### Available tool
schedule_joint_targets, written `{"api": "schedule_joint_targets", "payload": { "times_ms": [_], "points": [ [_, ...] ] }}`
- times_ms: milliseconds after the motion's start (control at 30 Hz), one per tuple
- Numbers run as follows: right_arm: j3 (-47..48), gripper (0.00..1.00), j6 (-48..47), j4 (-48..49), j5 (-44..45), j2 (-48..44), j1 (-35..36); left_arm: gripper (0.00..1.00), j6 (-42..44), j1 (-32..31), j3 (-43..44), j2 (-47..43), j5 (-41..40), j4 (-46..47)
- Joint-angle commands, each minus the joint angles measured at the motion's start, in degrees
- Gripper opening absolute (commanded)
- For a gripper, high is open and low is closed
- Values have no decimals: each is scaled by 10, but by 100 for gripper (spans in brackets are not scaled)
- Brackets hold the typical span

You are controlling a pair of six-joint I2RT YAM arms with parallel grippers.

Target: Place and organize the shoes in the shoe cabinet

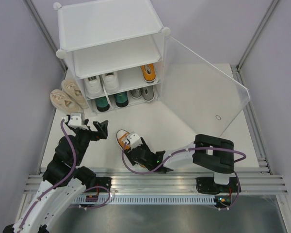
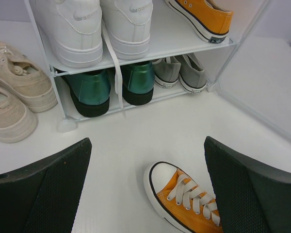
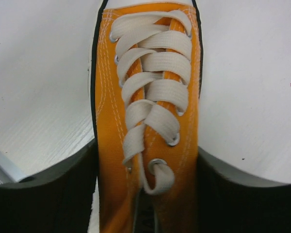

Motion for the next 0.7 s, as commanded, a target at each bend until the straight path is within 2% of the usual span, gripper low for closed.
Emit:
{"api": "schedule_joint_targets", "payload": {
  "times_ms": [0, 33, 133, 167, 233, 467, 667],
  "points": [
    [8, 58, 3, -4, -20, 21, 9, 100, 14, -3, -2, -2, 9, 22],
    [6, 37, 1, -5, -16, 19, 8, 100, 14, -3, -2, -3, 8, 22],
    [3, 8, -11, -13, -6, -5, 0, 100, 14, -3, -2, -3, 8, 22],
    [2, 4, -15, -17, -4, -22, -8, 100, 14, -3, -2, -2, 7, 22],
    [-4, 1, -23, -20, -4, -43, -17, 100, 14, -3, -2, -3, 6, 22],
    [2, 1, -49, -37, -24, -148, -76, 100, 15, -3, -2, -8, -4, 21],
    [56, 1, -58, -54, -4, -160, -135, 100, 16, -3, -2, -10, -6, 21]
  ]
}}
